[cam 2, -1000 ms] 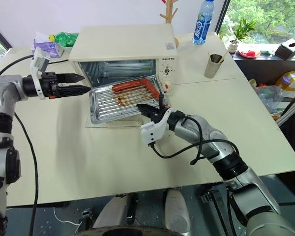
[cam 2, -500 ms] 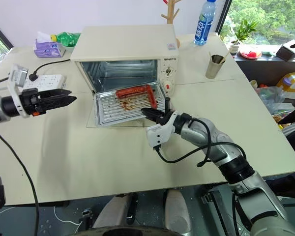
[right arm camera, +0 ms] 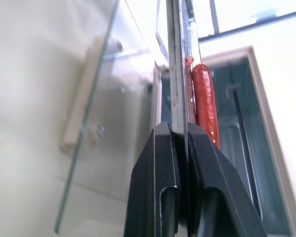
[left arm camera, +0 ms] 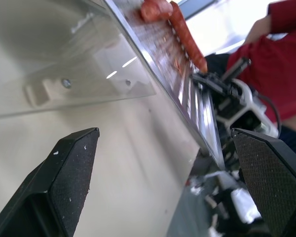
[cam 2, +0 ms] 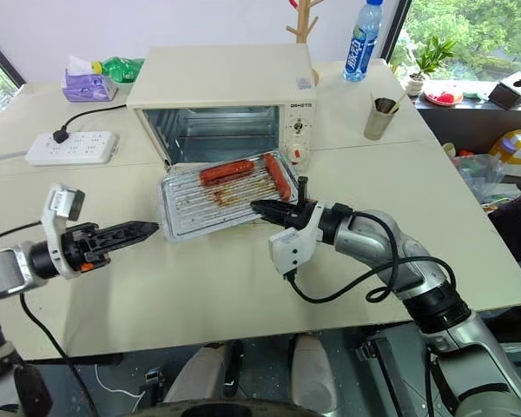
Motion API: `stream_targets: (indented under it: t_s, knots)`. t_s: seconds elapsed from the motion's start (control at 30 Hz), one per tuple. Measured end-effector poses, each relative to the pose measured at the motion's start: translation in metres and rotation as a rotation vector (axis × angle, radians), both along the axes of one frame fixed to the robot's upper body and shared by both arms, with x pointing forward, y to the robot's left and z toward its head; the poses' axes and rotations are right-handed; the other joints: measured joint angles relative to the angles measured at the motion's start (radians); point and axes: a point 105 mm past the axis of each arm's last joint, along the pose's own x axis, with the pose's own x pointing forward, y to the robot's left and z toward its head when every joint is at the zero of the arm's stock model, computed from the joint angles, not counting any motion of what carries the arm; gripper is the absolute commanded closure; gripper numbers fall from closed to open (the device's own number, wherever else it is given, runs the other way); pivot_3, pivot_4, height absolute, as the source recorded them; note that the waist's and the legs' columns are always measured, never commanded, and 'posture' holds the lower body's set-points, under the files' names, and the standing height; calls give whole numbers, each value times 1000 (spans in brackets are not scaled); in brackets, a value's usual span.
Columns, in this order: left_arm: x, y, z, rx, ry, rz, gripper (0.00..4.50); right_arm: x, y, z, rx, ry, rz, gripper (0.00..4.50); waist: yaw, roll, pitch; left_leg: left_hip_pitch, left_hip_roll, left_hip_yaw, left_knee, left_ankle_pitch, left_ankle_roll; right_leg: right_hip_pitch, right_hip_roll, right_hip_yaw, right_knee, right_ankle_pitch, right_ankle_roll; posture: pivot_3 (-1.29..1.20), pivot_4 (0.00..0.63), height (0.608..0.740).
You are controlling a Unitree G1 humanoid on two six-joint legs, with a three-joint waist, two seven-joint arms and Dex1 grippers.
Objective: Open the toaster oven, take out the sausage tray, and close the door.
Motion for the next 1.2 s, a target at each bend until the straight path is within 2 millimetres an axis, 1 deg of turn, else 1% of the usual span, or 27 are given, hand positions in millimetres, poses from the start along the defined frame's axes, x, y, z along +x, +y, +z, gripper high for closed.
stream_targets:
  t_s: [0.1,0.3,0.37,0.47,0.6,0.67,0.73,0.9,1.2]
  knots:
    - [-1,-10,-5,-43,21,-2,0,-5,-1,-4,-16,3,26,4452,10,0,0,0,0,1,0,0,0,0,0,0,0,0,0,0,150,740]
    - [1,-14,-7,-113,70,10,0,-10,0,-6,-31,-10,57,4452,17,0,0,0,0,1,0,0,0,0,0,1,-1,0,0,0,150,740]
    - [1,-18,-9,-132,91,3,0,-11,1,-7,-37,-16,64,4452,17,0,0,0,0,1,0,0,0,0,0,1,-1,0,0,0,150,740]
    - [1,-27,-13,-163,126,2,0,-12,1,-8,-47,-22,71,4452,18,0,0,0,0,1,0,0,0,0,0,1,-1,0,-1,0,150,740]
    - [-1,-44,-20,-200,188,-8,0,-13,1,-10,-48,-19,70,4452,19,0,0,0,0,2,0,0,0,0,0,2,-1,0,-1,0,150,740]
    - [-3,-49,-21,-203,210,-11,0,-13,1,-10,-50,-19,68,4452,20,0,0,0,0,2,0,0,0,0,0,2,-1,0,-1,0,150,740]
    - [-2,-52,-19,-207,214,-6,0,-12,1,-11,-49,-16,62,4452,20,0,0,0,0,2,0,0,0,0,0,2,-1,-2,-4,0,150,740]
    - [3,-59,-16,-239,215,16,0,-10,1,-11,-43,-11,49,4452,21,0,0,0,0,3,0,0,0,0,0,2,-1,-2,-4,0,150,740]
    - [7,-62,-14,-258,204,39,0,-8,-2,-8,-39,-18,26,4452,20,0,0,0,0,3,0,0,0,0,0,2,-2,-2,-5,0,150,740]
